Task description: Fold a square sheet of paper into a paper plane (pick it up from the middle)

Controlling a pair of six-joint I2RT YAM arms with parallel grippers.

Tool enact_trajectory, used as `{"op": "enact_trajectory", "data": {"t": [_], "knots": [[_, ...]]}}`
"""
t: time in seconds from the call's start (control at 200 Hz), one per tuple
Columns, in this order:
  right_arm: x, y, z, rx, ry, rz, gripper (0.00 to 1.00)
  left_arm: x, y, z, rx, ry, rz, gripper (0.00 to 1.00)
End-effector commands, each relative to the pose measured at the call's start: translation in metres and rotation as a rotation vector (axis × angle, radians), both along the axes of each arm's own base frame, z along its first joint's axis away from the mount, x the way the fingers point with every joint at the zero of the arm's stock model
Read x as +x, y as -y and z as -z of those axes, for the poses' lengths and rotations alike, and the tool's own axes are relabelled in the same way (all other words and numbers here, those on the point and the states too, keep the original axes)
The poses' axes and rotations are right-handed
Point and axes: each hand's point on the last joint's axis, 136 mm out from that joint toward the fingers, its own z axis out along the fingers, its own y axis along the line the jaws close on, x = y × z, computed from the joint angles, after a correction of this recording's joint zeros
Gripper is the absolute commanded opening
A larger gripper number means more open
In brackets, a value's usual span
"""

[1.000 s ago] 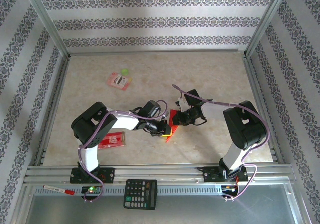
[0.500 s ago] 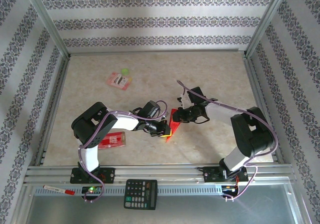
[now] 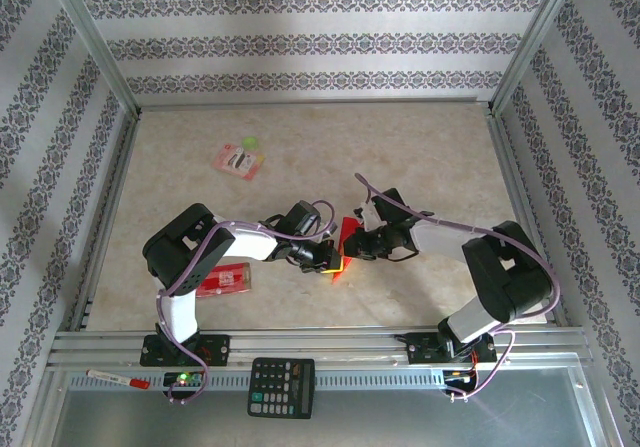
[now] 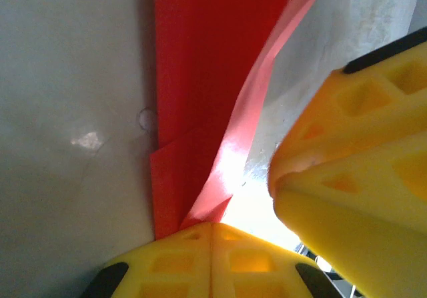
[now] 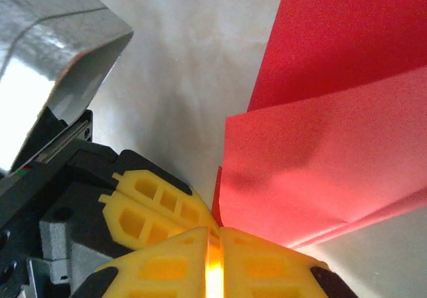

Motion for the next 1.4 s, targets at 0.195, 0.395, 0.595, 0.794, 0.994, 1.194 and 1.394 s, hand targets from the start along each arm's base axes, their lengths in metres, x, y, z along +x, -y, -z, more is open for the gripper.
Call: {"op": "enact_trajectory", "data": {"t": [0.195, 0.395, 0.595, 0.794, 0.994, 1.194, 1.394], "knots": [[0.005, 0.006, 0.021, -0.027, -0.044, 0.017, 0.12, -0.014, -0.025, 0.032, 0.124, -0.070, -0.015, 0.05], [0.021, 0.021, 0.026, -0.055, -0.045, 0.055, 0.12, -0.019, -0.031, 0.040, 0.153, -0.081, -0.005, 0.05], [0.043, 0.040, 0.026, -0.078, -0.032, 0.120, 0.11, -0.021, -0.035, 0.042, 0.169, -0.083, 0.001, 0.05], [0.065, 0.058, 0.015, -0.073, -0.014, 0.193, 0.11, -0.022, -0.034, 0.041, 0.168, -0.081, 0.004, 0.04], [0.049, 0.040, -0.016, 0.018, 0.036, 0.162, 0.11, -0.020, -0.034, 0.040, 0.165, -0.077, 0.001, 0.04], [0.029, 0.015, -0.012, 0.042, 0.026, 0.127, 0.11, -0.019, -0.032, 0.038, 0.159, -0.074, 0.001, 0.04], [0.039, 0.001, 0.005, 0.033, 0.006, 0.094, 0.11, -0.019, -0.032, 0.039, 0.166, -0.074, 0.004, 0.04]]}}
